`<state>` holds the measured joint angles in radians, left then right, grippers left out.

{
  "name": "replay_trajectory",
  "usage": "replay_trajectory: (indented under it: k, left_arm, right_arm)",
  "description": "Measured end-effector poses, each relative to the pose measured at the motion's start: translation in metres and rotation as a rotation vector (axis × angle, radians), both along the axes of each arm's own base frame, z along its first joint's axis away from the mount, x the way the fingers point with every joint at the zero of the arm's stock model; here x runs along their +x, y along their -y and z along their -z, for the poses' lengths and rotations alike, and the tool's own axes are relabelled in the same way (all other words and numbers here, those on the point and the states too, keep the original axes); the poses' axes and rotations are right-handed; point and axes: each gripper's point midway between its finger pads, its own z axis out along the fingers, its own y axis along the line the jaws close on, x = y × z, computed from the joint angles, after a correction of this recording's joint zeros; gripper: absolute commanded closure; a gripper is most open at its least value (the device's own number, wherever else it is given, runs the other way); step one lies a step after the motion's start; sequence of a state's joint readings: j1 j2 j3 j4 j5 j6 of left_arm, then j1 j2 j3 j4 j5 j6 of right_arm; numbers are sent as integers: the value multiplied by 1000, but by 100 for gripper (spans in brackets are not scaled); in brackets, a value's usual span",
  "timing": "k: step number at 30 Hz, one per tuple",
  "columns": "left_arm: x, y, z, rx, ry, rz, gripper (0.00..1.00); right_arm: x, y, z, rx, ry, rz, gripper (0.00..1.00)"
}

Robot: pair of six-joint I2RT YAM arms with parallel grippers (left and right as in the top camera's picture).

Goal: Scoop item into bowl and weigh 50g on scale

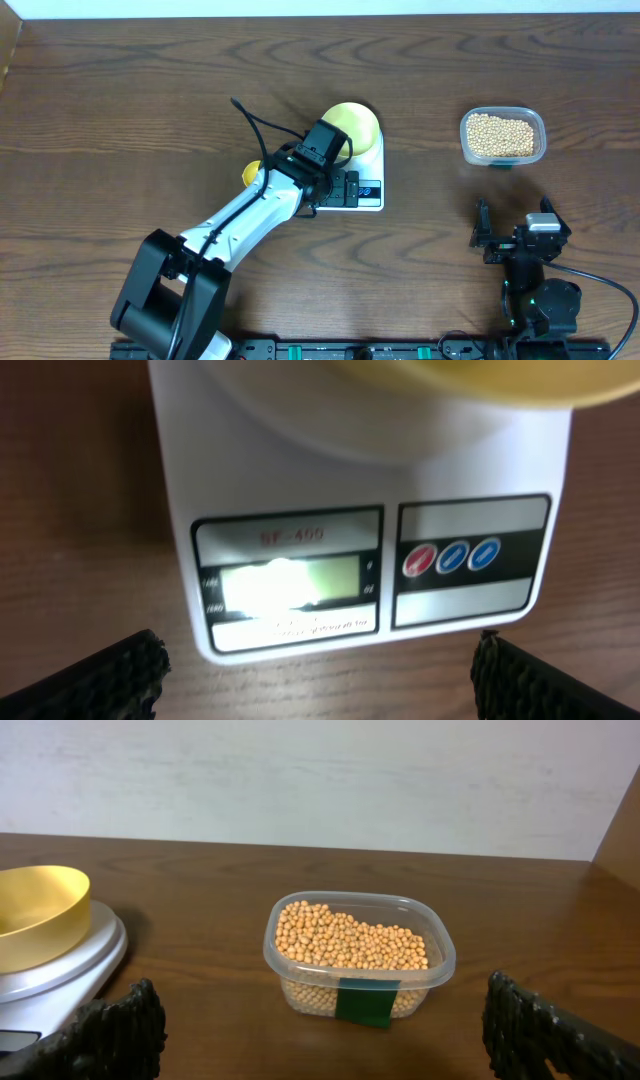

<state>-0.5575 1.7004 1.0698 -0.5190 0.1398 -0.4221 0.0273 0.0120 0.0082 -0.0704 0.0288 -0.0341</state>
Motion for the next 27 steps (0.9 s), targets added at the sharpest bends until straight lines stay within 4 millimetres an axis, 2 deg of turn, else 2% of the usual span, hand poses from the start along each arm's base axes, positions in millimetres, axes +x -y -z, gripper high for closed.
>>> replay_trajectory:
  k: [6,10,18,27]
  left_arm:
    - [11,5,1,-15,38,-2,1]
    - [12,3,3,1,44,-8,1]
    - [16,-5,22,60,29,-40,1]
    - [17,-5,24,58,29,-54,1]
  right_arm:
    - [0,0,0,0,0,0,1]
    - [0,0,0,0,0,0,1]
    - [0,0,0,0,0,0,1]
    - [0,0,0,0,0,0,1]
